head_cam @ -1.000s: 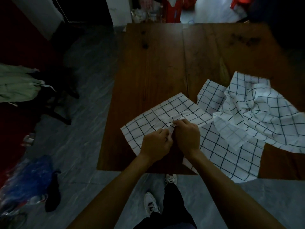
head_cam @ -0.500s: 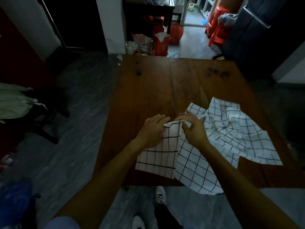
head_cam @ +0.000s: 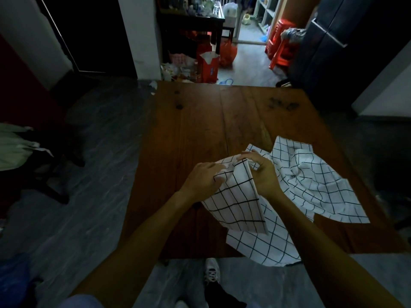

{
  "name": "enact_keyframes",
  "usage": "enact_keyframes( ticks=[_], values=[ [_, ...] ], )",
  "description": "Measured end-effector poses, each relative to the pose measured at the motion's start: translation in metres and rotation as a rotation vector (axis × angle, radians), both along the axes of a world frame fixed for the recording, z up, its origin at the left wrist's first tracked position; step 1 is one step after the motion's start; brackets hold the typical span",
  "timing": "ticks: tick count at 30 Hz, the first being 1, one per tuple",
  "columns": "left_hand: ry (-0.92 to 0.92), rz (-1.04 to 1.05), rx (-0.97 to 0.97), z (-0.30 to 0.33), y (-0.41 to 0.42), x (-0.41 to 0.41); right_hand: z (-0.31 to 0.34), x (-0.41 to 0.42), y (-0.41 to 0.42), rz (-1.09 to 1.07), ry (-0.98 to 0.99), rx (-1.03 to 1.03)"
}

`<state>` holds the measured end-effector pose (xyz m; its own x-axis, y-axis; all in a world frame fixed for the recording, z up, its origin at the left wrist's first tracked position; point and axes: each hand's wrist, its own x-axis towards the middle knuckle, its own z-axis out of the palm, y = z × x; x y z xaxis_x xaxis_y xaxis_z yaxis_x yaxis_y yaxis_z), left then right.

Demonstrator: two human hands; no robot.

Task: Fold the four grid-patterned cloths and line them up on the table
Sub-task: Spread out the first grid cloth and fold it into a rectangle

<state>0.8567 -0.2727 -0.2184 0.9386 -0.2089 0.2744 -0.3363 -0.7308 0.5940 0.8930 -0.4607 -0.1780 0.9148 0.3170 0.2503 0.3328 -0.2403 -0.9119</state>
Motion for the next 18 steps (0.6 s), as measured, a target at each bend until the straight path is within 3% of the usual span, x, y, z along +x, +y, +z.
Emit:
enact_keyframes(
  ticks=[5, 8, 11, 18],
  values=[
    [-0.012, 0.056, -0.037, -0.005, 0.004, 0.006, 0.002, 0.012, 0.001, 0.042, 0.049, 0.010],
    [-0.033, 0.079, -0.058, 0.001, 0.009, 0.009, 0.002, 0.018, 0.000, -0.016, -0.042, -0.087],
    [-0.016, 0.091, -0.147, 0.005, 0.019, 0.015, 0.006, 0.026, -0.003, -0.044, 0.004, -0.027],
    [0.083, 0.118, -0.170, 0.007, 0.027, 0.023, -0.002, 0.033, -0.002, -0.239, 0.168, -0.138]
  ],
)
